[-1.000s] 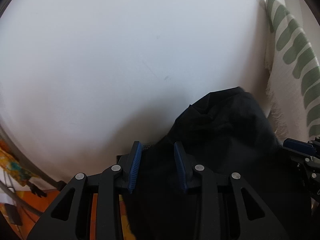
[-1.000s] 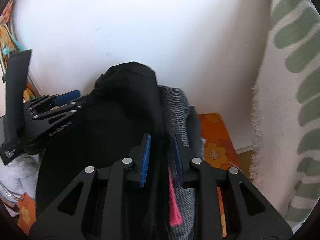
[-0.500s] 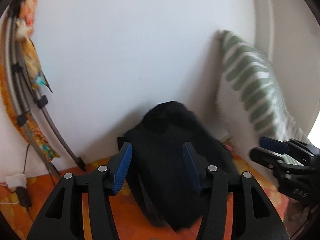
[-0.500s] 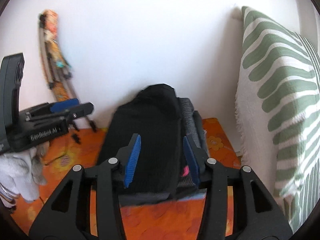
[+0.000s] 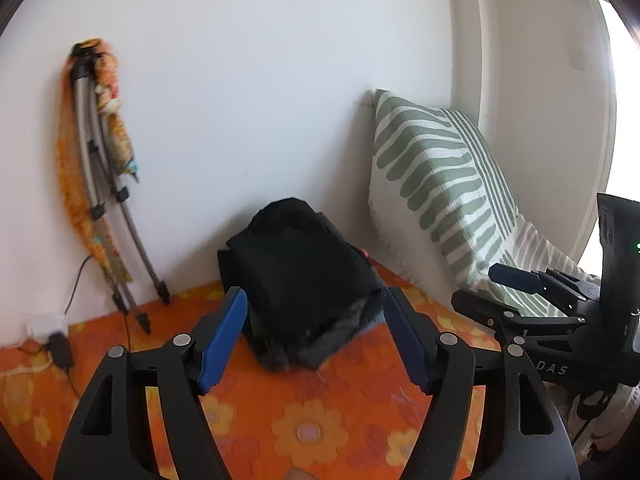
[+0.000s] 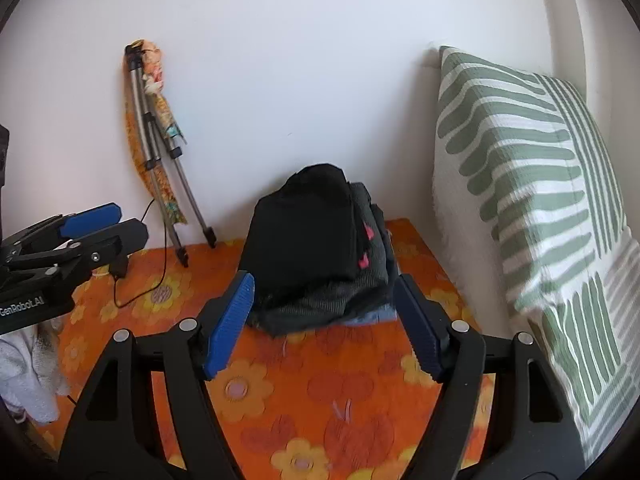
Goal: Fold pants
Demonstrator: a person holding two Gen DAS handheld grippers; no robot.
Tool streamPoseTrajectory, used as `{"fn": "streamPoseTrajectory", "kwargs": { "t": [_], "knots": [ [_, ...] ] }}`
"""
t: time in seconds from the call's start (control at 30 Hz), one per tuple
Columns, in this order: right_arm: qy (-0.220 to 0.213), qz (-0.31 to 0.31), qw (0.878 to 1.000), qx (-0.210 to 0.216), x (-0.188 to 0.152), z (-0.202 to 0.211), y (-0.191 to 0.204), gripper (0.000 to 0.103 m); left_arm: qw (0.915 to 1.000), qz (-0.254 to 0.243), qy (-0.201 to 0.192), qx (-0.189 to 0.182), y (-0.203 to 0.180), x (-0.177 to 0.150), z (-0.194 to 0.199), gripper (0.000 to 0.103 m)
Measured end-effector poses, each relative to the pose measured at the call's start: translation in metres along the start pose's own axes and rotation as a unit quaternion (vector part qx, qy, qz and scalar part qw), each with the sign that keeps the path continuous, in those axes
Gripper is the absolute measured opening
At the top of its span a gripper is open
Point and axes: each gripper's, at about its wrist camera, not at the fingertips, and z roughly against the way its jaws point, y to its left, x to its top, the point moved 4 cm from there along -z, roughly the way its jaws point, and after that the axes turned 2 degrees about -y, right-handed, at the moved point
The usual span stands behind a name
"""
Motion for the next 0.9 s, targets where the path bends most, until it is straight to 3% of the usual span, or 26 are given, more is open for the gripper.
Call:
{"fn": "streamPoseTrajectory", "kwargs": {
  "t": [0.17,0.37,0.6,0.9],
  "knots": [
    [-0.017,0.032,0.999,-0.028,-0.017,0.041,0.023,0.086,0.9998,0.021,0.005,-0.005,-0.001,-0.028,0.035,0.079],
    [-0.026,0.009,0.999,-0.031,-0.042,0.074,0.040,0.093,0.9995,0.031,0.007,-0.005,0.000,-0.061,0.075,0.081],
    [-0.024,0.003,0.998,-0.053,-0.072,0.081,0.051,0.096,0.9983,0.055,0.018,0.008,0.013,-0.094,0.096,0.081],
    [-0.016,0.006,0.997,-0.070,-0.089,0.067,0.054,0.096,0.9959,0.071,0.045,0.033,0.029,-0.124,0.085,0.081]
  ]
}}
